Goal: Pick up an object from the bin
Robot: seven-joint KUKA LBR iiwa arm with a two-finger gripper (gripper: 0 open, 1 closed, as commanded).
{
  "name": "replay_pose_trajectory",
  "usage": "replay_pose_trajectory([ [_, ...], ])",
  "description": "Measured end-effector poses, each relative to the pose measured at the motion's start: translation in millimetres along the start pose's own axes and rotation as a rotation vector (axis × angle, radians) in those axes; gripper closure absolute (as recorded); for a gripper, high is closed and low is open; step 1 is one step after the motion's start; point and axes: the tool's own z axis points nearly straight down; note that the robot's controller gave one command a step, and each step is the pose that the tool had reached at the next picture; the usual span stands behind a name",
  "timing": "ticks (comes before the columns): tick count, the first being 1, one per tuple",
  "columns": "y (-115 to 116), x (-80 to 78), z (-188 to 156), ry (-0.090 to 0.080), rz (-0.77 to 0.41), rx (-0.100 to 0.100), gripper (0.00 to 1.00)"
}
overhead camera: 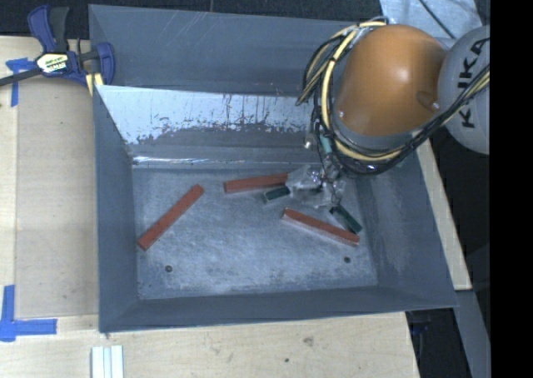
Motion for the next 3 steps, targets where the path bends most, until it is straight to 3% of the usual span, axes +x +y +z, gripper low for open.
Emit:
replay_pose_trajectory([
  [1, -22, 42.7, 12, 0.001, 0.456, 0.001, 1.00],
  [2, -21, 41.5, 11, 0.000, 0.452, 0.001, 0.00],
  [3, -17, 131.5, 70, 0.005, 0.452, -0.001, 0.00],
])
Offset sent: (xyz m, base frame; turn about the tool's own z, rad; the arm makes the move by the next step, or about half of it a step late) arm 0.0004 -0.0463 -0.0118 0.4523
